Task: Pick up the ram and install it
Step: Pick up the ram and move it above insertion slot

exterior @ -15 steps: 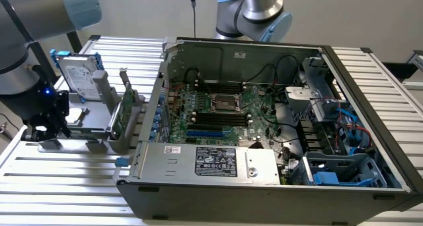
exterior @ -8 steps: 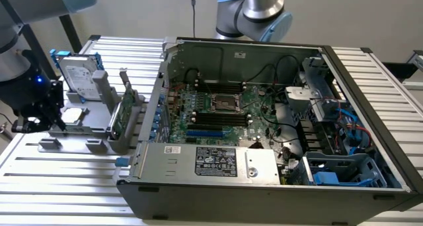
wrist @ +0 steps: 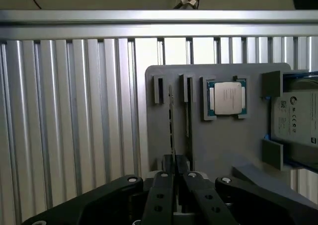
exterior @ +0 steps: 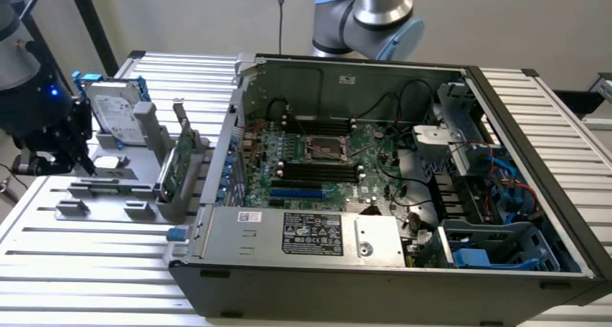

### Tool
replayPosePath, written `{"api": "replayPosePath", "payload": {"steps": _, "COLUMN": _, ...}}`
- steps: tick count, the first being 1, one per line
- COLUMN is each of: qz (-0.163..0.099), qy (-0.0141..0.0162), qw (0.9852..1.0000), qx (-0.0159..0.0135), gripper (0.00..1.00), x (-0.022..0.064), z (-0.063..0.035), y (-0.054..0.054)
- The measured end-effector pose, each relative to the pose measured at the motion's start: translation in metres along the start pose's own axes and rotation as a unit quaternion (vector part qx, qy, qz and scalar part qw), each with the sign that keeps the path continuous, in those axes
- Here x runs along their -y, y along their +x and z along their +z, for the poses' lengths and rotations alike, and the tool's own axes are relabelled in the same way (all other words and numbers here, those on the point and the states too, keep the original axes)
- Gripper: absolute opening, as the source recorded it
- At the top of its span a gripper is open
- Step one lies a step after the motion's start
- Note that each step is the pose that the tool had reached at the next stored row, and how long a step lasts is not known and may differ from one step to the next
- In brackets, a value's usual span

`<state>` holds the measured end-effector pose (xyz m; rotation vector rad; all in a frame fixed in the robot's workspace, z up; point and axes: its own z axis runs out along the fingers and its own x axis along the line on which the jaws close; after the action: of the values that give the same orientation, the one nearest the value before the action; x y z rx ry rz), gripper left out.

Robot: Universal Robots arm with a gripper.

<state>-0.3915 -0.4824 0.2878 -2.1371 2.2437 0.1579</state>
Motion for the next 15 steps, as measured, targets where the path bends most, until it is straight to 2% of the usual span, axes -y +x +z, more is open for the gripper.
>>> {"api": "replayPosePath", "payload": {"steps": 5, "qz": -0.001, "qy": -0.0014, "qw": 1.0, "qx": 0.0055, "gripper": 0.13, "x": 0.0184, "z": -0.019, "y": -0.002}}
{"api": "replayPosePath", "payload": {"steps": 15, "qz": -0.005, "qy": -0.0036, "qw": 0.9998, "qx": 0.0185, "gripper": 0.13, "x": 0.0613, "z": -0.0553, "y": -0.008}}
